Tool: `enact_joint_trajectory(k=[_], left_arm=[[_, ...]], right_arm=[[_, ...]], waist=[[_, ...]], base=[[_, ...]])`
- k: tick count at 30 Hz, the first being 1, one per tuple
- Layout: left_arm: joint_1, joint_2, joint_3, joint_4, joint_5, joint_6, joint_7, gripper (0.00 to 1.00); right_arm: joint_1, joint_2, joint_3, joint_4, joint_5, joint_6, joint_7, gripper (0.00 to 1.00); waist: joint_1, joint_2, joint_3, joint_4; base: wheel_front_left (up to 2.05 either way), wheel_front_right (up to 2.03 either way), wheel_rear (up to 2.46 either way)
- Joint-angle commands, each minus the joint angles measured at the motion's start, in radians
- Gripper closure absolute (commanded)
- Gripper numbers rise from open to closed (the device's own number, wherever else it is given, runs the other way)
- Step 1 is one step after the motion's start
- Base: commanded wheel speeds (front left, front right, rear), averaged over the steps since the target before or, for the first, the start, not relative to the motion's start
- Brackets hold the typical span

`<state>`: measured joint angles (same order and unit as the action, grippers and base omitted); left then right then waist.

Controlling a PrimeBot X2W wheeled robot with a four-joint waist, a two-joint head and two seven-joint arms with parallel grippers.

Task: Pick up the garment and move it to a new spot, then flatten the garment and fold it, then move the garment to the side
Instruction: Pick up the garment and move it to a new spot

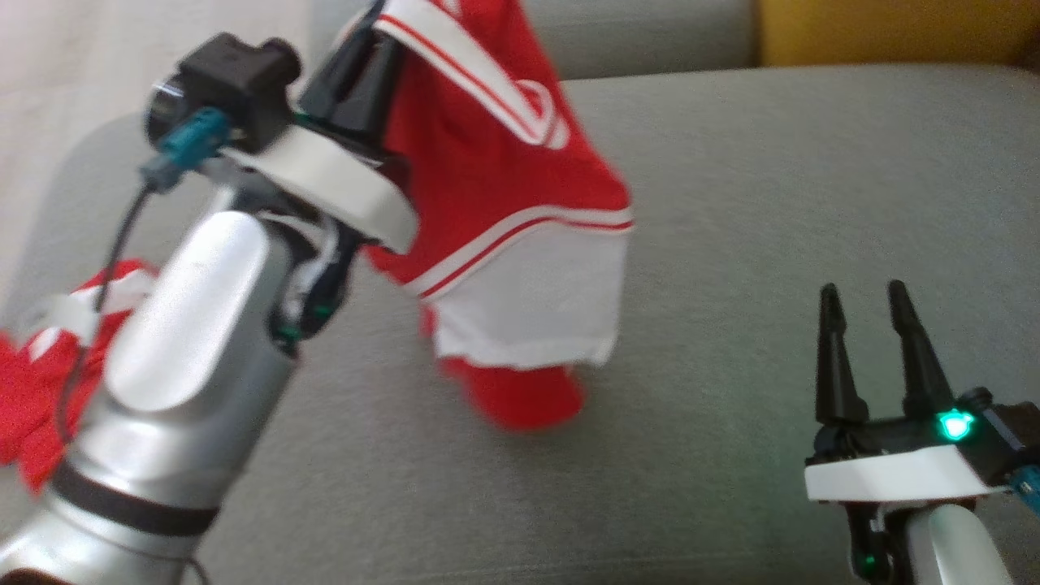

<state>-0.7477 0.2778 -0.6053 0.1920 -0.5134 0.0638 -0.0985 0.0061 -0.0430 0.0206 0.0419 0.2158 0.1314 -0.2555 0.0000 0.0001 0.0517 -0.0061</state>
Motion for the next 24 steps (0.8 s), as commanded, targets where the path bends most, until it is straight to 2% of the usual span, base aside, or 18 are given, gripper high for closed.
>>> enact_joint_trajectory(k=[1, 8, 14, 18, 21, 24], left_arm=[[-0.057, -0.002, 0.034, -0.037, -0.008, 0.009, 0.002, 1.00], [-0.129, -0.149, 0.012, -0.008, -0.042, 0.006, -0.051, 1.00], [-0.174, -0.199, 0.010, 0.031, -0.066, -0.018, -0.122, 1.00], [-0.142, -0.184, 0.011, 0.079, -0.087, -0.058, -0.136, 1.00], [-0.096, -0.124, -0.008, 0.158, -0.075, -0.109, -0.144, 1.00], [-0.059, -0.060, -0.018, 0.258, -0.057, -0.142, -0.151, 1.00]], right_arm=[[-0.050, -0.007, 0.033, -0.043, 0.010, -0.001, -0.006, 0.00], [-0.078, -0.007, 0.077, -0.071, 0.037, -0.001, -0.006, 0.00], [-0.083, -0.007, 0.051, -0.082, 0.051, -0.001, -0.006, 0.00], [-0.086, -0.007, 0.045, -0.086, 0.055, -0.001, -0.006, 0.00], [-0.091, -0.007, 0.045, -0.089, 0.055, -0.001, -0.006, 0.00], [-0.100, -0.007, 0.048, -0.089, 0.053, -0.001, -0.006, 0.00]], waist=[[0.0000, -0.0001, 0.026, -0.088], [0.0000, -0.0001, 0.066, -0.232], [0.0000, -0.0001, 0.089, -0.263], [0.0000, -0.0001, 0.104, -0.259], [0.0000, -0.0001, 0.121, -0.246], [0.0000, -0.0001, 0.138, -0.230]], base=[[0.00, 0.00, 0.00], [0.00, 0.00, 0.00], [0.00, 0.00, 0.00], [0.00, 0.00, 0.00], [0.00, 0.00, 0.00], [0.00, 0.00, 0.00]])
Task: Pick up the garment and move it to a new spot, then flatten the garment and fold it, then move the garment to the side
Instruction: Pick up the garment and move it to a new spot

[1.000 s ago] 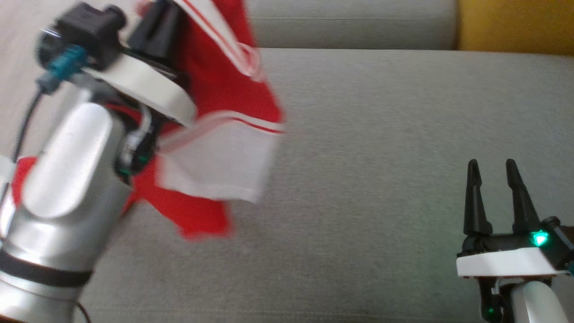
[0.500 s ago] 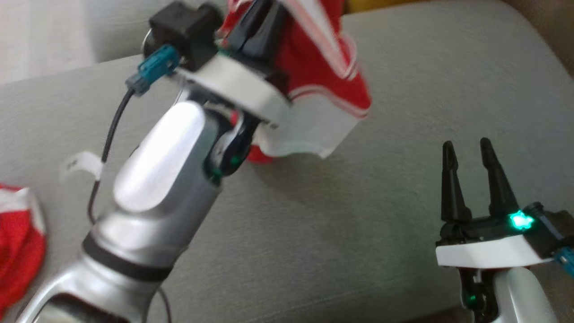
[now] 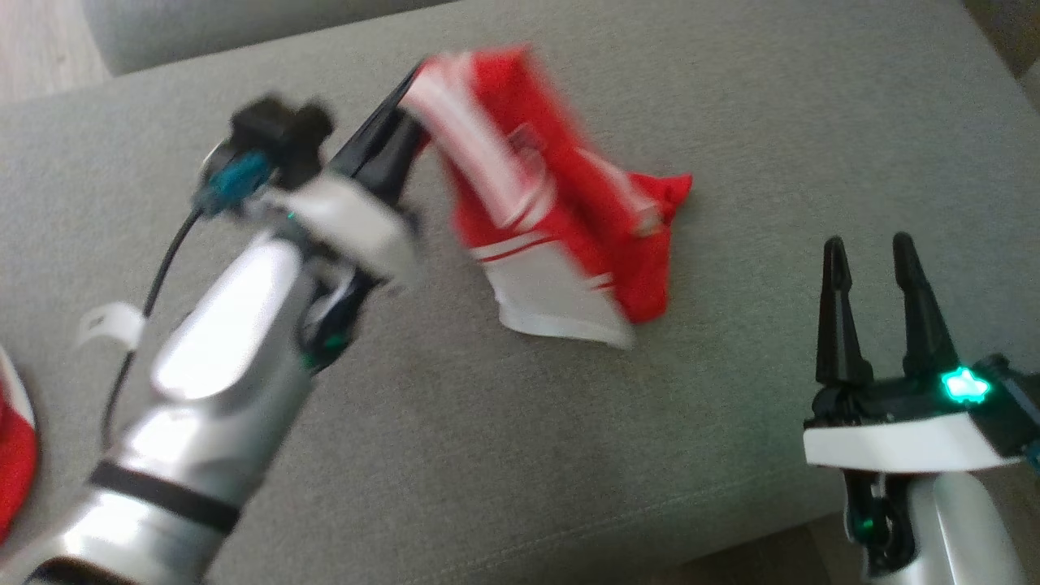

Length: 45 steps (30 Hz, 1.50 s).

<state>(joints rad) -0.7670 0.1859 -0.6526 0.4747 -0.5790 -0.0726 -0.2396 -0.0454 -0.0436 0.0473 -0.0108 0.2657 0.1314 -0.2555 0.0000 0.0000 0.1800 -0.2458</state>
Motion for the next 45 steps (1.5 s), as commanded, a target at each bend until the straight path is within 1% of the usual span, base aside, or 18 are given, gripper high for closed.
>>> enact_joint_trajectory(k=[1, 5, 6, 9, 11, 14, 18, 23, 25, 29, 33, 36, 38, 42, 45], left_arm=[[-0.032, 0.053, 0.025, 0.011, 0.016, -0.013, -0.012, 1.00], [-0.021, 0.120, 0.005, 0.145, 0.056, -0.031, -0.018, 1.00], [-0.024, 0.134, 0.003, 0.179, 0.074, -0.022, -0.019, 0.00], [-0.035, 0.146, 0.032, 0.266, 0.090, 0.024, -0.021, 0.00], [-0.045, 0.143, 0.059, 0.290, 0.096, 0.050, -0.022, 0.00], [-0.046, 0.133, 0.105, 0.284, 0.101, 0.070, -0.022, 0.00], [-0.008, 0.114, 0.176, 0.210, 0.115, 0.088, -0.022, 0.00], [0.081, 0.097, 0.204, 0.118, 0.169, 0.079, -0.022, 0.00], [0.119, 0.086, 0.203, 0.092, 0.182, 0.066, -0.022, 0.00], [0.175, 0.080, 0.143, 0.100, 0.217, 0.011, -0.022, 0.00], [0.179, 0.109, 0.049, 0.138, 0.289, -0.021, -0.012, 0.00], [0.180, 0.125, 0.014, 0.155, 0.314, -0.029, -0.011, 0.00], [0.184, 0.127, 0.019, 0.158, 0.309, -0.024, -0.012, 0.00], [0.212, 0.138, 0.031, 0.151, 0.312, 0.019, -0.016, 0.00], [0.241, 0.142, 0.033, 0.133, 0.312, 0.039, -0.018, 0.00]], right_arm=[[-0.052, -0.007, 0.024, -0.035, 0.001, -0.001, -0.006, 0.00], [-0.064, -0.007, 0.032, -0.028, -0.007, -0.001, -0.006, 0.00], [-0.066, -0.007, 0.034, -0.025, -0.010, -0.001, -0.006, 0.00], [-0.072, -0.007, 0.035, -0.019, -0.016, -0.001, -0.006, 0.00], [-0.073, -0.007, 0.033, -0.014, -0.020, -0.001, -0.006, 0.00], [-0.069, -0.007, 0.034, -0.005, -0.033, -0.001, -0.006, 0.00], [-0.060, -0.007, 0.027, 0.005, -0.055, -0.001, -0.006, 0.00], [-0.046, -0.007, 0.019, 0.021, -0.079, -0.001, -0.006, 0.00], [-0.041, -0.007, 0.014, 0.027, -0.084, -0.001, -0.006, 0.00], [-0.031, -0.007, 0.012, 0.035, -0.084, -0.001, -0.006, 0.00], [-0.030, -0.007, 0.016, 0.040, -0.073, -0.001, -0.006, 0.00], [-0.023, -0.007, 0.020, 0.042, -0.064, -0.001, -0.006, 0.00], [-0.019, -0.007, 0.020, 0.044, -0.062, -0.001, -0.006, 0.00], [0.002, -0.007, 0.010, 0.047, -0.056, -0.001, -0.006, 0.00], [0.013, -0.007, 0.005, 0.047, -0.058, -0.001, -0.006, 0.00]], waist=[[0.0000, 0.0000, 0.016, 0.016], [0.0000, 0.0000, 0.031, 0.038], [0.0000, 0.0000, 0.033, 0.044], [0.0000, 0.0000, 0.036, 0.062], [0.0000, 0.0000, 0.033, 0.078], [0.0000, 0.0000, 0.021, 0.105], [0.0000, 0.0000, -0.004, 0.149], [0.0000, 0.0000, -0.041, 0.208], [0.0000, 0.0000, -0.055, 0.232], [0.0000, 0.0000, -0.076, 0.270], [0.0000, 0.0000, -0.086, 0.290], [0.0000, 0.0000, -0.097, 0.297], [0.0000, 0.0000, -0.102, 0.300], [0.0000, 0.0000, -0.123, 0.319], [0.0000, 0.0000, -0.137, 0.332]], base=[[0.00, 0.00, 0.00], [0.00, 0.00, 0.00], [0.00, 0.00, 0.00], [0.00, 0.00, 0.00], [0.00, 0.00, 0.00], [0.00, 0.00, 0.00], [0.00, 0.00, 0.00], [0.00, 0.00, 0.00], [0.00, 0.00, 0.00], [0.00, 0.00, 0.00], [0.00, 0.00, 0.00], [0.00, 0.00, 0.00], [0.00, 0.00, 0.00], [0.00, 0.00, 0.00], [0.00, 0.00, 0.00]])
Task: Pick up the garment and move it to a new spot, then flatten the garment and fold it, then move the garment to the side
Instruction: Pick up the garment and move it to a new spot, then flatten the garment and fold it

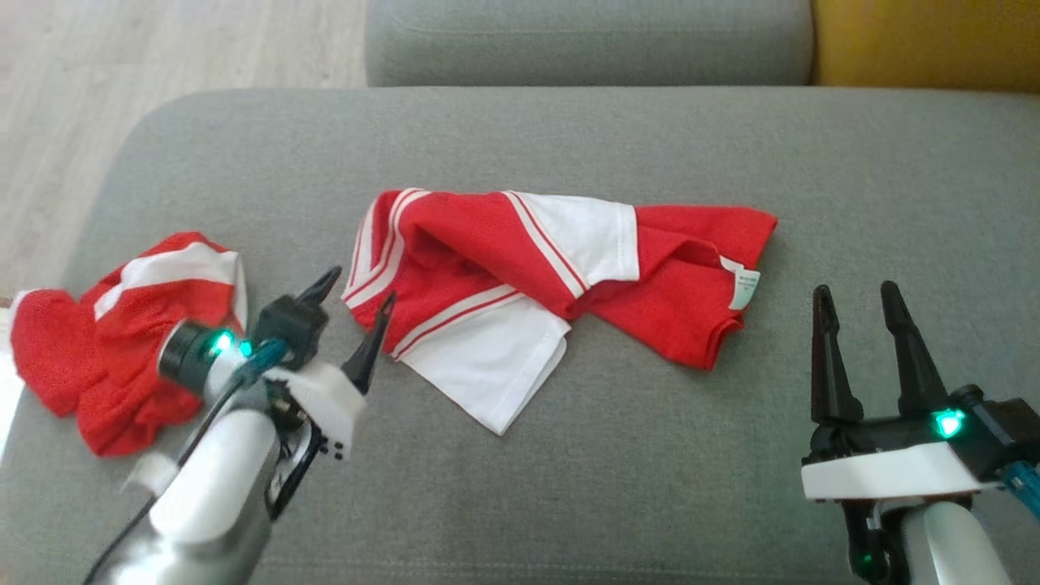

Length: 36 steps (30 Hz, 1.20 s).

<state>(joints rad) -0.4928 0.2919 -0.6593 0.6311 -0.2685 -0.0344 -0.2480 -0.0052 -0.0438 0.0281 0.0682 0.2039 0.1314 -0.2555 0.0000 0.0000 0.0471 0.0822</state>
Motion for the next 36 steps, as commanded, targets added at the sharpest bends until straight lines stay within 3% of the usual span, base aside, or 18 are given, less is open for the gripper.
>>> enact_joint_trajectory(k=[1, 4, 9, 15, 19, 28, 36], left_arm=[[-0.020, 0.032, 0.054, -0.037, -0.012, 0.012, -0.011, 0.00], [0.046, 0.008, 0.142, -0.144, -0.072, 0.075, -0.013, 0.00], [0.174, -0.013, 0.232, -0.338, -0.050, 0.161, -0.013, 0.00], [0.323, -0.068, 0.305, -0.488, -0.010, 0.194, -0.014, 0.00], [0.384, -0.109, 0.356, -0.561, 0.025, 0.190, -0.014, 0.00], [0.426, -0.174, 0.419, -0.585, 0.082, 0.115, -0.014, 0.00], [0.379, -0.207, 0.410, -0.561, 0.118, 0.040, -0.014, 0.00]], right_arm=[[-0.025, -0.006, 0.023, -0.033, 0.002, -0.001, -0.006, 0.00], [-0.009, -0.006, 0.008, -0.035, 0.003, -0.001, -0.006, 0.00], [0.015, -0.006, 0.004, -0.038, -0.001, -0.001, -0.006, 0.00], [0.029, -0.006, -0.007, -0.038, -0.008, -0.001, -0.006, 0.00], [0.035, -0.006, -0.007, -0.037, -0.017, -0.001, -0.006, 0.00], [0.042, -0.006, -0.002, -0.032, -0.029, -0.001, -0.006, 0.00], [-0.060, -0.006, 0.154, 0.087, -0.114, -0.001, -0.006, 0.00]], waist=[[0.0000, 0.0000, -0.010, 0.009], [0.0000, 0.0000, -0.034, 0.032], [0.0000, 0.0000, -0.055, 0.065], [0.0000, 0.0000, -0.066, 0.088], [0.0000, 0.0000, -0.067, 0.095], [0.0000, 0.0000, -0.051, 0.107], [0.0000, 0.0000, 0.044, 0.163]], base=[[0.00, 0.00, 0.00], [0.00, 0.00, 0.00], [0.00, 0.00, 0.00], [0.00, 0.00, 0.00], [0.00, 0.00, 0.00], [0.00, 0.00, 0.00], [0.00, 0.00, 0.00]])
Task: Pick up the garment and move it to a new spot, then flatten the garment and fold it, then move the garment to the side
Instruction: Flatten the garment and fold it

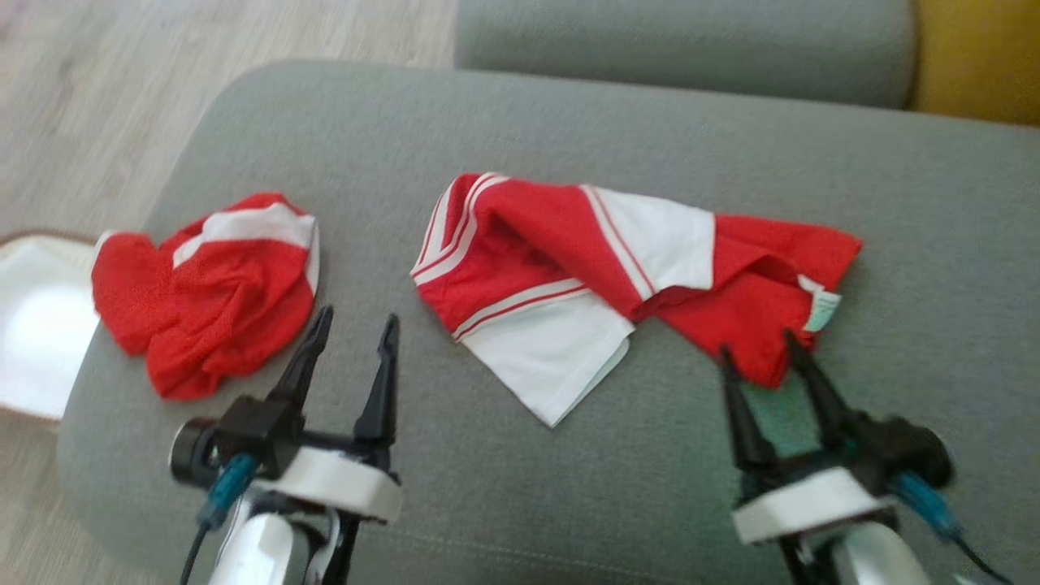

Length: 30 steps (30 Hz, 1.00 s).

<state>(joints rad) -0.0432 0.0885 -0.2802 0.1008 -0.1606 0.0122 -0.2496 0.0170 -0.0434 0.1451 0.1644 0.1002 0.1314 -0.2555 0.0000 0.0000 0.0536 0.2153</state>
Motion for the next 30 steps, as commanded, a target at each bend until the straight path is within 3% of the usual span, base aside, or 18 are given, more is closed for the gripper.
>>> enact_joint_trajectory(k=[1, 9, 20, 21, 22, 30], left_arm=[[-0.077, -0.008, 0.028, -0.028, 0.012, -0.013, -0.012, 0.00], [-0.126, -0.031, 0.022, -0.019, 0.007, -0.043, -0.012, 0.00], [-0.175, -0.038, 0.020, -0.021, -0.037, -0.039, -0.012, 0.00], [-0.176, -0.038, 0.018, -0.021, -0.040, -0.036, -0.012, 0.00], [-0.177, -0.038, 0.015, -0.021, -0.043, -0.034, -0.012, 0.00], [-0.167, -0.038, 0.009, -0.007, -0.045, -0.020, -0.012, 0.00]], right_arm=[[-0.107, -0.007, 0.050, 0.024, -0.014, -0.001, -0.004, 0.00], [-0.308, -0.007, 0.098, 0.256, -0.060, -0.001, 0.082, 0.00], [-0.500, -0.007, -0.024, 0.484, -0.195, -0.001, 0.138, 0.00], [-0.506, -0.007, -0.030, 0.495, -0.200, -0.001, 0.139, 0.65], [-0.511, -0.007, -0.036, 0.503, -0.203, -0.001, 0.135, 1.00], [-0.525, -0.007, -0.039, 0.518, -0.201, -0.001, 0.090, 1.00]], waist=[[0.0000, 0.0000, 0.052, 0.040], [0.0000, 0.0000, 0.137, 0.110], [0.0000, 0.0000, 0.219, 0.189], [0.0000, 0.0000, 0.221, 0.191], [0.0000, 0.0000, 0.221, 0.193], [0.0000, 0.0000, 0.181, 0.168]], base=[[0.00, 0.00, 0.00], [0.00, 0.00, 0.00], [0.00, 0.00, 0.00], [0.00, 0.00, 0.00], [0.00, 0.00, 0.00], [0.00, 0.00, 0.00]])
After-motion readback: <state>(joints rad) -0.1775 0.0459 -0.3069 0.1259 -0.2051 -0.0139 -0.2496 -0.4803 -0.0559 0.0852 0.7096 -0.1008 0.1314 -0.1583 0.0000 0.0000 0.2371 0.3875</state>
